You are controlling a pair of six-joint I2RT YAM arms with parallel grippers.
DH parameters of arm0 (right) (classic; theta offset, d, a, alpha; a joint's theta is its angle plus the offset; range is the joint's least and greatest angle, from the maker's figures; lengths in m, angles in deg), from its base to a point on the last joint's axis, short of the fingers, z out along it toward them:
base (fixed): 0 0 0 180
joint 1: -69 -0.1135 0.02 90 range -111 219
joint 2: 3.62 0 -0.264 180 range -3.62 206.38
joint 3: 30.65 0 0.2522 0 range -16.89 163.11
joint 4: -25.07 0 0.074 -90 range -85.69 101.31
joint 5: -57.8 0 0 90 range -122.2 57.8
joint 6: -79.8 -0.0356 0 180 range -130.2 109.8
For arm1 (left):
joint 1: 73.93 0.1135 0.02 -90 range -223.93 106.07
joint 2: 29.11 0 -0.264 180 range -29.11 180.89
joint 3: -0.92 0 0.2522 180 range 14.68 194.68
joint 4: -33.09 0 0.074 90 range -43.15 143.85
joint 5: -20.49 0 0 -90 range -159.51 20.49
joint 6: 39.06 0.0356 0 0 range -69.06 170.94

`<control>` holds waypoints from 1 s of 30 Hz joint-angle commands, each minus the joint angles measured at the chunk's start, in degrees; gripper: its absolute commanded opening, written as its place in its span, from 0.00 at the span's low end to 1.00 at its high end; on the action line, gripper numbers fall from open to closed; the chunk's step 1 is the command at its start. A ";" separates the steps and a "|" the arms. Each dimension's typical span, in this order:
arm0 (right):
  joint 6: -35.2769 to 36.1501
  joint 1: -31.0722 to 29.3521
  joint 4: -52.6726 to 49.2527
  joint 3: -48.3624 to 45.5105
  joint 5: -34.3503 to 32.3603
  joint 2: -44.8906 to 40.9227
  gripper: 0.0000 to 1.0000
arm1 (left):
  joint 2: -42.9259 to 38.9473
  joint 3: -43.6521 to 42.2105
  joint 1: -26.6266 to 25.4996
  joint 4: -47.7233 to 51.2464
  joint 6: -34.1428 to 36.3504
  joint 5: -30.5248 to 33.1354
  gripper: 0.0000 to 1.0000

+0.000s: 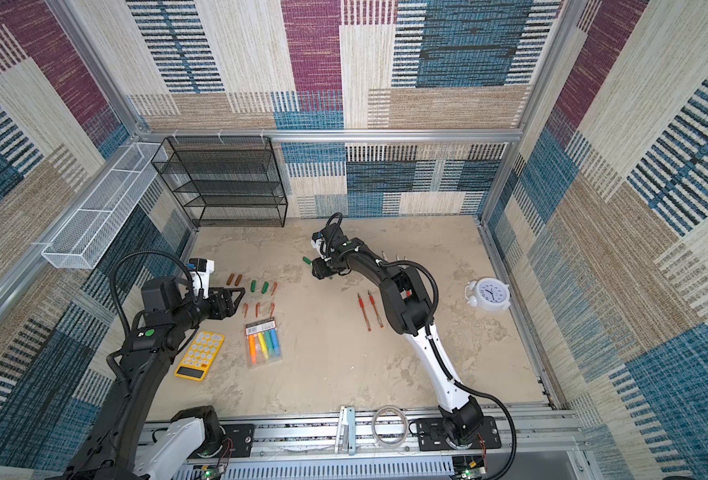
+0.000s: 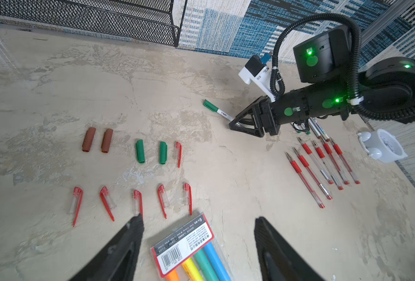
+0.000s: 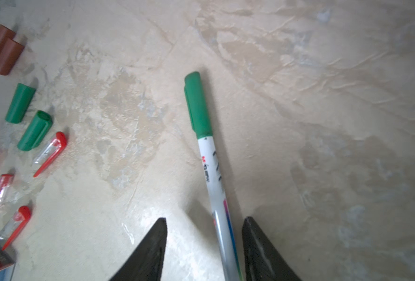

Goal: Open the pen caps
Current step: 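Reach the right gripper to the green-capped marker and grasp it, then lift the green marker with the right gripper toward the left gripper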

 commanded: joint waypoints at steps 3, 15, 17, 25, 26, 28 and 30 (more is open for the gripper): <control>0.07 -0.95 -8.81 2.91 -7.86 3.70 0.44 | -0.29 0.24 -0.08 -1.06 -0.02 -0.45 0.76; 0.81 -2.62 -10.79 1.61 -12.51 4.06 0.11 | 0.01 0.10 0.01 -0.92 0.33 -0.51 0.76; 0.76 -2.92 -8.88 -1.91 -12.81 1.36 0.10 | -0.23 0.00 0.01 -1.39 0.15 -0.66 0.76; -3.78 -3.33 2.99 -22.11 -6.45 -15.07 0.07 | -0.32 -0.52 0.01 -2.77 -1.04 -2.82 0.75; -5.09 -3.34 5.64 -25.34 -4.90 -17.99 0.07 | -0.32 -1.22 -0.02 -3.65 -1.39 -4.21 0.75; -7.78 -3.43 8.95 -30.79 -3.52 -22.10 0.07 | 0.12 -1.43 0.05 -4.13 -2.16 -8.67 0.75; -10.39 -3.70 13.81 -37.78 -1.50 -27.47 0.07 | 0.58 -1.15 0.01 -5.11 -4.54 -11.40 0.74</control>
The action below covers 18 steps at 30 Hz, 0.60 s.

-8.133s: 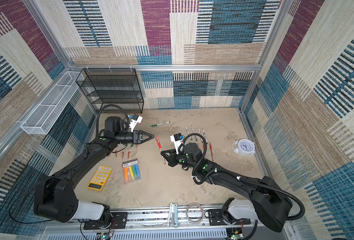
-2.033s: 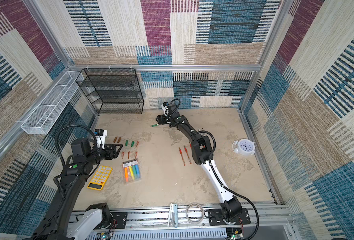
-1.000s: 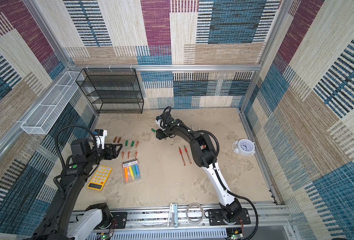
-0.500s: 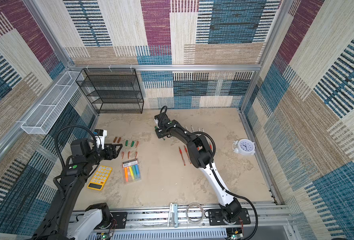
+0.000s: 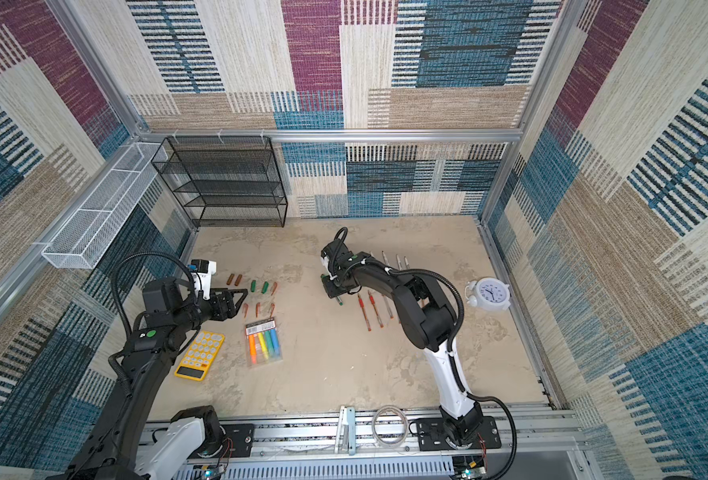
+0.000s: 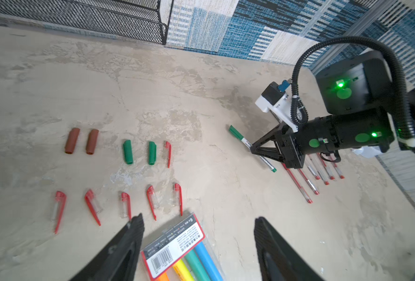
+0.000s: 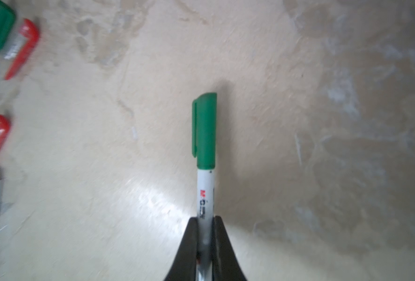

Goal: Open the pen caps
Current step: 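Lift the green marker with the right gripper toward the left gripper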

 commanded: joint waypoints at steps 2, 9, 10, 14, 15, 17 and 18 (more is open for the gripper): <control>-8.12 -0.34 14.55 -12.53 6.45 -10.55 0.08 | 0.37 -0.66 -0.17 -6.26 -5.83 -8.42 0.73; -15.67 -2.88 31.23 -27.80 11.99 -24.38 0.10 | 0.95 -6.00 -0.72 -16.34 -19.02 -14.25 0.70; -16.69 -3.41 33.92 -29.68 12.57 -25.93 0.10 | 1.06 -7.04 -1.43 -18.15 -20.28 -14.55 0.69; -20.34 -5.39 41.12 -34.06 14.25 -30.47 0.10 | 4.06 -7.32 -4.46 -21.55 -24.22 -17.22 0.69; -20.84 -5.96 42.35 -34.72 14.50 -31.30 0.09 | 4.88 -7.06 -5.04 -22.78 -25.53 -17.55 0.69; -21.29 -7.37 44.61 -35.77 14.66 -32.42 0.10 | 6.62 -6.13 -6.56 -24.59 -27.12 -17.54 0.68; -21.43 -7.94 45.26 -35.91 14.84 -32.58 0.10 | 7.27 -5.51 -7.23 -24.92 -27.73 -17.47 0.67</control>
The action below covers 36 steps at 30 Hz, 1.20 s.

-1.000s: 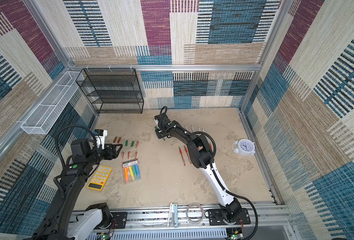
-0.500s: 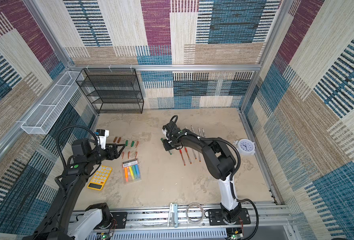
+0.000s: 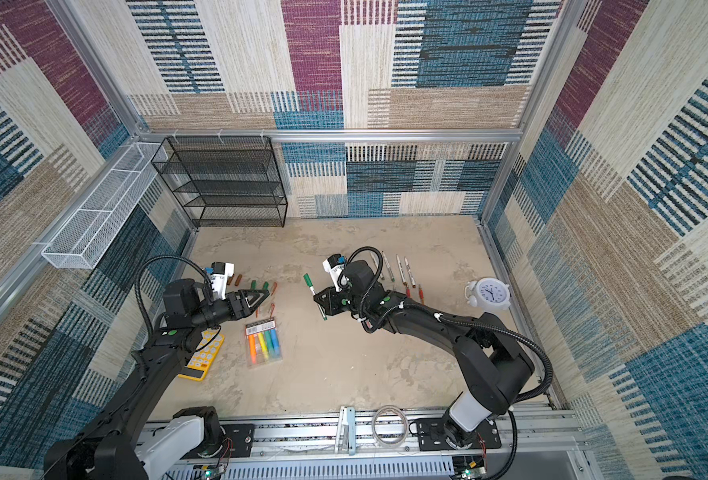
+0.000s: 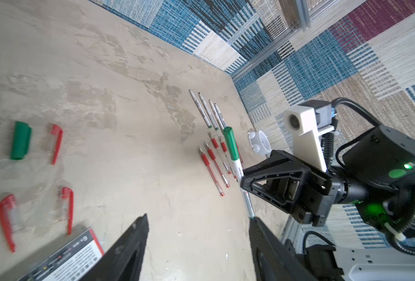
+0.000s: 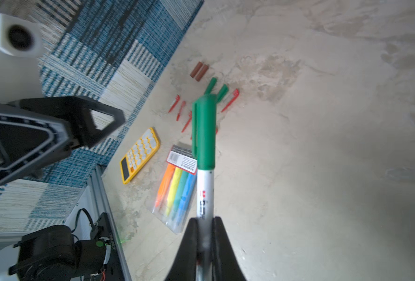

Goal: Open the pen caps
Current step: 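Lift the green marker with the right gripper toward the left gripper, then close the left gripper on the green marker cap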

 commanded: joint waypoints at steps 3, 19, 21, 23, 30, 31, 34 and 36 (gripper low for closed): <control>-3.39 -2.46 8.22 -0.16 1.51 -1.26 0.09 | 3.87 4.40 -2.84 -5.95 -6.57 -3.60 0.64; -2.58 -6.04 9.27 1.95 1.60 0.45 0.09 | 11.83 12.46 -8.28 -2.82 -8.95 -3.23 0.37; -2.17 -6.15 9.19 2.42 1.59 0.96 0.09 | 12.23 12.32 -8.46 -2.71 -8.97 -2.83 0.26; -1.40 -6.09 7.40 3.36 0.98 1.53 0.09 | 12.03 11.87 -8.54 -3.03 -9.40 -2.73 0.14; -1.01 -6.20 8.12 4.10 1.66 2.62 0.13 | 9.77 10.31 -8.55 -3.07 -8.51 -2.46 0.00; -0.92 -6.20 7.61 4.65 1.68 2.88 0.15 | 9.54 10.53 -8.46 -2.52 -8.23 -2.49 0.00; -0.74 -6.40 9.06 3.56 0.54 2.29 0.28 | 8.95 11.34 -8.46 -0.31 -6.88 -2.46 0.00; -0.02 -6.37 8.63 3.93 0.46 3.34 0.35 | 8.55 10.87 -8.37 -1.49 -7.30 -2.36 0.00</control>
